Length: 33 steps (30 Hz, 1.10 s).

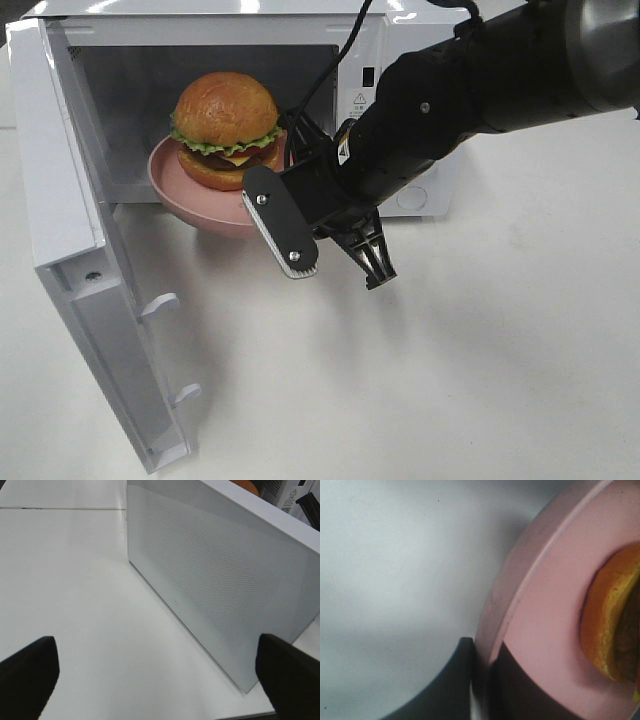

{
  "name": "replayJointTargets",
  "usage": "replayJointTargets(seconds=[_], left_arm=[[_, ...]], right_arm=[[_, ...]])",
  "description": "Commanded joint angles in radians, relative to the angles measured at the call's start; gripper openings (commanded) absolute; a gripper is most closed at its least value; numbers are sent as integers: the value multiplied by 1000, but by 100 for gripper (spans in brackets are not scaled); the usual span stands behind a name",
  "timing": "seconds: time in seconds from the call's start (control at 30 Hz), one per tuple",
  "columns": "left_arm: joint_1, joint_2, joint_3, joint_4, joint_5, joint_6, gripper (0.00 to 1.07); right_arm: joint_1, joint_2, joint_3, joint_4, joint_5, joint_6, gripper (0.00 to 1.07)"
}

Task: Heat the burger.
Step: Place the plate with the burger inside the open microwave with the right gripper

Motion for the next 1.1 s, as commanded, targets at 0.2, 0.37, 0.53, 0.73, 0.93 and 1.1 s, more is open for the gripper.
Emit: replayJointTargets(seconds=[0.2,0.37,0.53,0.73,0.93,1.1], left_arm=[[-1,-17,4,-9,-2,0,100],[-1,-17,4,-9,-2,0,100],[-1,-17,4,-9,-2,0,100],[-1,-17,4,-9,-2,0,100],[-1,-17,4,-9,-2,0,100],[-1,-17,4,-9,-2,0,100]], right_arm=[[-2,52,-109,-96,-38,177,0],[-2,85,-152,-125,-33,239,0],[-2,121,-202,-125,-7,254,0],[-1,168,-281,-129,39,288,0],[0,231,-391,-177,101,388,0],[0,269,-463,-177,123,398,0]])
